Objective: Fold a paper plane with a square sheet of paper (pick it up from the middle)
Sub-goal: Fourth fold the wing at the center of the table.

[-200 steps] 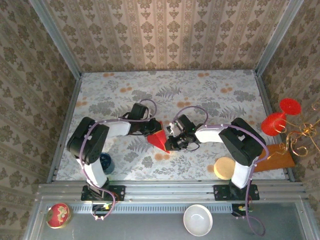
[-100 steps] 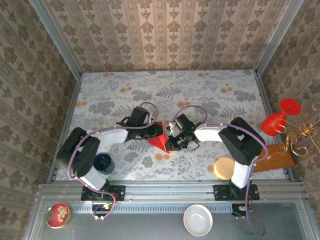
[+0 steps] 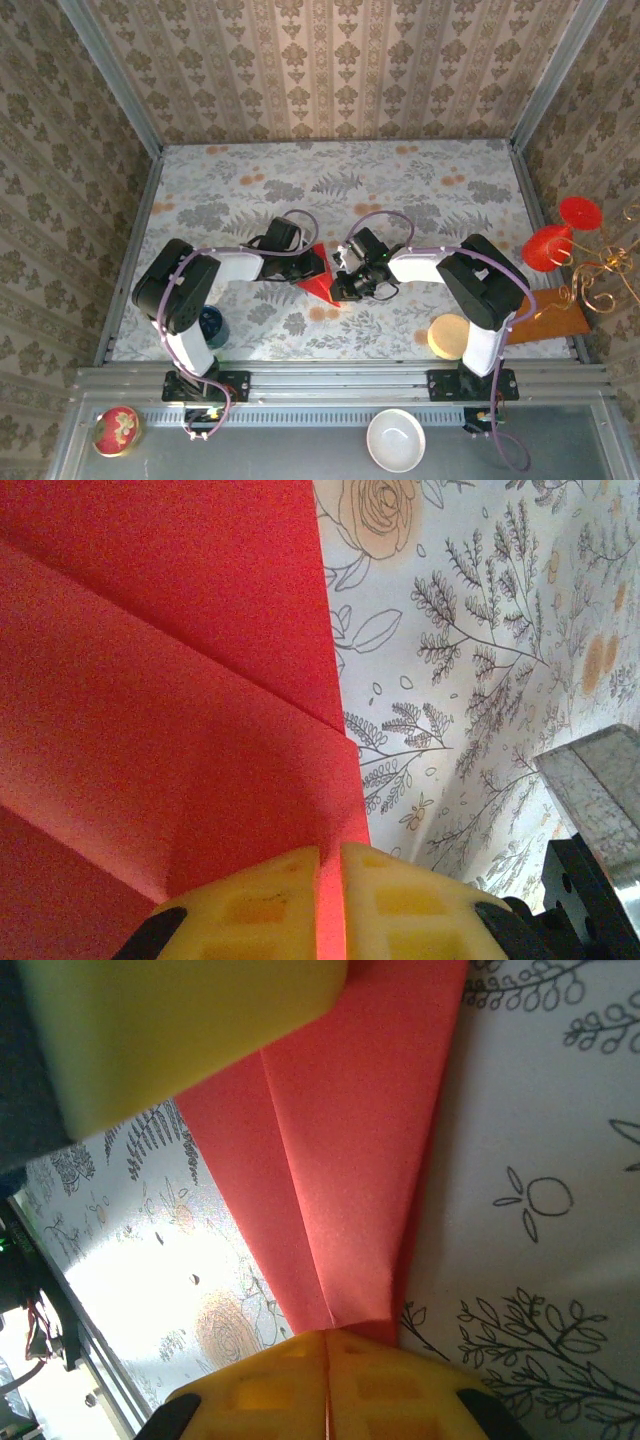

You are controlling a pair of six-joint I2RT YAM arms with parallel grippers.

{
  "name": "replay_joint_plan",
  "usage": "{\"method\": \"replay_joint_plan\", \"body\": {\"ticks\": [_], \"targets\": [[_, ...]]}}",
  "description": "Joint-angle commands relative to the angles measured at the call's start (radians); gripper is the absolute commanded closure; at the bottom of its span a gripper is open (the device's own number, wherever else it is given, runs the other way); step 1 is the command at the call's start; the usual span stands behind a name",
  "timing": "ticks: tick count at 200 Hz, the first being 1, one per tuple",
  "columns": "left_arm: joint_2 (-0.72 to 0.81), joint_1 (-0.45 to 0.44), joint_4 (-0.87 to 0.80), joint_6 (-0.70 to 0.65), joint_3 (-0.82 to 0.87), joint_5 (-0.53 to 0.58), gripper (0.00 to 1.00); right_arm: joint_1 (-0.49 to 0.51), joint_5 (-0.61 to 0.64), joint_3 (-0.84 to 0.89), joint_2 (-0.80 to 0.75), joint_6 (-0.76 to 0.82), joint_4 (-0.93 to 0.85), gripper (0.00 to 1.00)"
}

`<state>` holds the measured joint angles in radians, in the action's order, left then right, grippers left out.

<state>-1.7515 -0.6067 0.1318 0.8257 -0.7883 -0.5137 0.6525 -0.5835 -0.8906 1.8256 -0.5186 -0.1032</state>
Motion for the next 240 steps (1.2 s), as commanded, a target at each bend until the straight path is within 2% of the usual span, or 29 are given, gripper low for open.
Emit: {"method": "replay_joint_plan", "body": {"ticks": [1, 70, 148, 240], "targets": [[-0.019, 0.011, 0.029, 0.007, -0.018, -0.013, 0.86, 0.006, 0.057, 0.012, 0.054, 0.013, -0.095, 0.89], [-0.025, 0.024, 0.031, 0.008, 0.001, -0.005, 0.86, 0.006, 0.065, 0.016, 0.056, 0.015, -0.104, 0.90], [0.059, 0.027, -0.023, -0.008, 0.025, 0.026, 0.86, 0.004, 0.067, 0.016, 0.056, 0.012, -0.101, 0.89], [0.047, 0.027, -0.113, -0.007, 0.012, 0.095, 0.86, 0.004, 0.069, 0.013, 0.059, 0.009, -0.099, 0.88]]}}
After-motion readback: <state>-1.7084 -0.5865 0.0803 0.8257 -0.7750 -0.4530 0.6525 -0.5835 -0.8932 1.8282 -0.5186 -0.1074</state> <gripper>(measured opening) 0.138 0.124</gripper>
